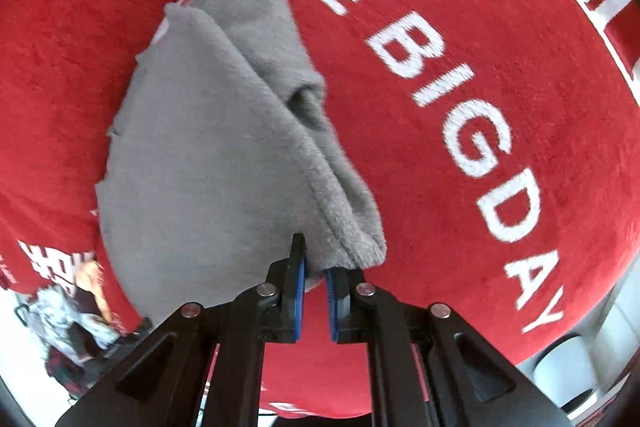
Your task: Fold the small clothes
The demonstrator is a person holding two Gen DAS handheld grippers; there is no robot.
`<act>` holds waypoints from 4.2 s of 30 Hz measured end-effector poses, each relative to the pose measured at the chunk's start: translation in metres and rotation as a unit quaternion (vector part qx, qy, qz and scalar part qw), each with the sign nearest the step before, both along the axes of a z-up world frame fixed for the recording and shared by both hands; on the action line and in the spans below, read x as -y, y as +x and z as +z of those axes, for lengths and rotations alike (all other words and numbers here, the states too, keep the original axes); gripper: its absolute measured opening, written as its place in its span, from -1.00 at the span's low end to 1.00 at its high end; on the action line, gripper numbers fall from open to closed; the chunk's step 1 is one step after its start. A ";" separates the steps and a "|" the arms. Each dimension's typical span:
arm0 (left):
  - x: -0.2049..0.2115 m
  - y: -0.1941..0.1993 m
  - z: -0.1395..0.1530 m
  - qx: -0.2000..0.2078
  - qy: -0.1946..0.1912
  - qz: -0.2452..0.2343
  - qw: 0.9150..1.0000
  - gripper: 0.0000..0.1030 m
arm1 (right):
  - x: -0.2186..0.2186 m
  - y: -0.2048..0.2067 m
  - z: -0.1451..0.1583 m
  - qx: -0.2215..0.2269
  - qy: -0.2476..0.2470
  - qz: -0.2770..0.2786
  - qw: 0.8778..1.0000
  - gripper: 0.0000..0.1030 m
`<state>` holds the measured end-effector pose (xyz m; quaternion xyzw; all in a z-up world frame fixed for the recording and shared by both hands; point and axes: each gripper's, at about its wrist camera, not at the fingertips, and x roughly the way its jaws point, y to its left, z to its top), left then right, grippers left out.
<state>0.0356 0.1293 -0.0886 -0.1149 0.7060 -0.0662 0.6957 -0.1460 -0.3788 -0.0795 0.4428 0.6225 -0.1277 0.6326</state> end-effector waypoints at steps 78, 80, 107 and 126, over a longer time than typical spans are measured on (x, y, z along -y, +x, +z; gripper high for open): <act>-0.048 0.044 -0.011 -0.017 0.007 -0.072 0.997 0.98 | -0.262 0.067 0.013 0.026 0.087 0.143 0.986 0.99; -0.047 0.049 -0.013 -0.018 -0.015 -0.065 0.998 0.98 | -0.259 0.067 0.003 0.031 0.116 0.116 0.986 0.91; 0.012 0.114 -0.038 -0.077 -0.271 -0.032 0.959 0.98 | -0.242 0.083 -0.011 0.167 0.338 -0.091 0.922 -0.85; 0.098 0.133 -0.035 -0.019 -0.175 -0.145 0.974 0.04 | -0.229 0.092 0.042 0.066 0.143 0.195 0.968 -0.69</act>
